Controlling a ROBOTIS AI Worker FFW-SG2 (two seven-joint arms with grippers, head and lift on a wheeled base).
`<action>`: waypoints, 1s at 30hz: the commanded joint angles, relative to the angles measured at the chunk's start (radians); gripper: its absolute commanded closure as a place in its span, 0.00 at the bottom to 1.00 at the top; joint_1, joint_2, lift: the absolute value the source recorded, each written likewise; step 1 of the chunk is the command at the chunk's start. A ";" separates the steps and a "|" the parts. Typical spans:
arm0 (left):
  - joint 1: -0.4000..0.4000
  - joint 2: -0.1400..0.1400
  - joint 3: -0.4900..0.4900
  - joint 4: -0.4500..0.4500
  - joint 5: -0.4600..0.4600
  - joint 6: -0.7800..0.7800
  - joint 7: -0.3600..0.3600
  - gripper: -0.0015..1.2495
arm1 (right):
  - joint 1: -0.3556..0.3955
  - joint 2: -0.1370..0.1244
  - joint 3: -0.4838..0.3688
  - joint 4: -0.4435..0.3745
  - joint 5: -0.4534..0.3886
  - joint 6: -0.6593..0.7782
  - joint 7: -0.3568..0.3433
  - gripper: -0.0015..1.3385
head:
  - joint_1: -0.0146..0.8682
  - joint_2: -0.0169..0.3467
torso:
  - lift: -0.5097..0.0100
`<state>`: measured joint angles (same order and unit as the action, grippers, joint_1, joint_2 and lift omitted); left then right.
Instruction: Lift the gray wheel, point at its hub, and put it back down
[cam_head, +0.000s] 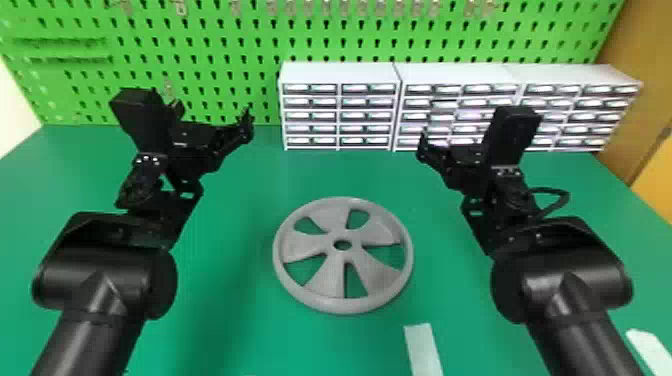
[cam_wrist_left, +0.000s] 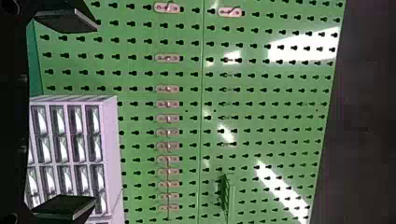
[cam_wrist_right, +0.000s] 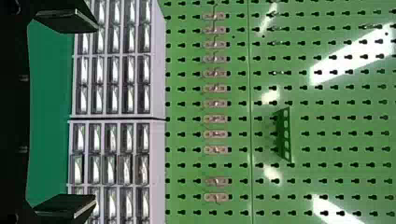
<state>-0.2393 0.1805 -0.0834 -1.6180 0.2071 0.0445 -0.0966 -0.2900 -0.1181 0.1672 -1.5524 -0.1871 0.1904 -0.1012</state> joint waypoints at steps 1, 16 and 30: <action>0.000 -0.001 0.001 0.000 0.000 0.000 0.000 0.00 | 0.000 0.000 0.000 0.000 0.000 0.001 0.000 0.02 | 0.80 0.18 | 0.81; 0.000 0.001 0.001 0.001 0.000 0.000 0.000 0.00 | 0.000 0.000 0.000 0.000 0.000 0.000 0.000 0.02 | 0.80 0.18 | 0.81; 0.000 0.001 -0.001 0.001 0.000 0.002 0.000 0.00 | 0.002 0.000 0.000 0.000 -0.002 0.001 0.000 0.02 | 0.80 0.18 | 0.81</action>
<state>-0.2393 0.1808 -0.0844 -1.6175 0.2071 0.0458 -0.0966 -0.2890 -0.1181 0.1672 -1.5524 -0.1877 0.1904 -0.1012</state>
